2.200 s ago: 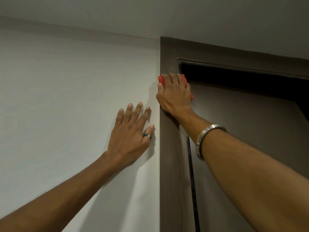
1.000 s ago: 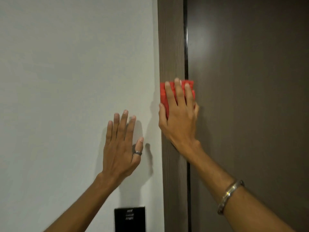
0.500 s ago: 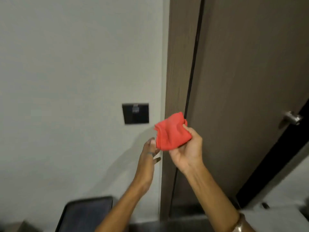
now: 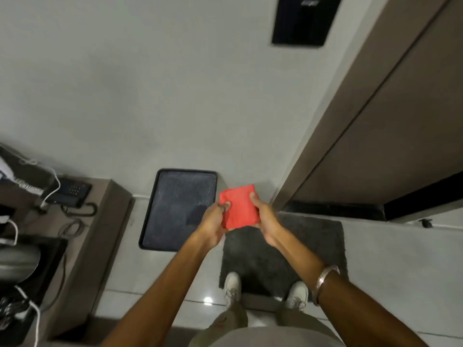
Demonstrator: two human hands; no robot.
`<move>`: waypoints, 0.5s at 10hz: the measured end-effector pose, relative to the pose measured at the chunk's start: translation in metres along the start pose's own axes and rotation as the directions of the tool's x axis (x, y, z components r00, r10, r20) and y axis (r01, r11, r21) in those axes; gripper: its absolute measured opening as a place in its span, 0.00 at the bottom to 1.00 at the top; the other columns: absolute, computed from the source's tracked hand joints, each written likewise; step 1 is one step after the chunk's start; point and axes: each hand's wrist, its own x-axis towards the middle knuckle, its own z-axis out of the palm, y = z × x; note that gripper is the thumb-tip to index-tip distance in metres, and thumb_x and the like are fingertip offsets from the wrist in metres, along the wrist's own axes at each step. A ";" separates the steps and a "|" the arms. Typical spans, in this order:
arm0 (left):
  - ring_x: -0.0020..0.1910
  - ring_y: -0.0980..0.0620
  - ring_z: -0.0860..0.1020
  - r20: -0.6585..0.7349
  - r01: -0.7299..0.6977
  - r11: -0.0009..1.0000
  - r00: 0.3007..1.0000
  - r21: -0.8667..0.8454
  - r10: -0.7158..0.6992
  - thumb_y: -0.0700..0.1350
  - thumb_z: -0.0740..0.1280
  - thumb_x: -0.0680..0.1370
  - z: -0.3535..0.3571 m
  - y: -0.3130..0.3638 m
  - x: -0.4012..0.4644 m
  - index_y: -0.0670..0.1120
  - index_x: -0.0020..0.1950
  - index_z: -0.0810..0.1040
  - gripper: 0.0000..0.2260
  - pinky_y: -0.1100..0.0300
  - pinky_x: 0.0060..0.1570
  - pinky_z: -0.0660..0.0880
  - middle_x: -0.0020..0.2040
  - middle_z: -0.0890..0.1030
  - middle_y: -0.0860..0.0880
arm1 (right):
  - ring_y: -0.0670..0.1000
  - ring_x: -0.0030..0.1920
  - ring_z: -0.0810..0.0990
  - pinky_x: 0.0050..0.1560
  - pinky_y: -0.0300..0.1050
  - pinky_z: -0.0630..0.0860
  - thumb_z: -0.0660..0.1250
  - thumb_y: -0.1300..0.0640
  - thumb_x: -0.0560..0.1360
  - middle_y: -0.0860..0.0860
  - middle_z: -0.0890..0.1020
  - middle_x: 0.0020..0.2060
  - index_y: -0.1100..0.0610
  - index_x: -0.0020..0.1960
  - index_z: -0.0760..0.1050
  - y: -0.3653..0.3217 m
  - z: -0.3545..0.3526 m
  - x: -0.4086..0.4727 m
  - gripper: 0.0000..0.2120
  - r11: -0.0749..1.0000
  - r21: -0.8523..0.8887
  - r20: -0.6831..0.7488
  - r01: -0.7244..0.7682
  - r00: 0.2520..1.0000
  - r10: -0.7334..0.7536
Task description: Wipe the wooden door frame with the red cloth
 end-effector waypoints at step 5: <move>0.69 0.40 0.74 -0.324 -0.062 0.903 0.921 0.425 0.215 0.44 0.60 0.85 -0.153 -0.037 0.155 0.40 0.74 0.73 0.17 0.54 0.61 0.75 0.69 0.77 0.41 | 0.59 0.65 0.82 0.65 0.50 0.80 0.67 0.60 0.77 0.60 0.83 0.64 0.56 0.58 0.79 0.095 0.113 0.145 0.10 0.747 -0.654 -0.234 -0.121 0.971 -0.047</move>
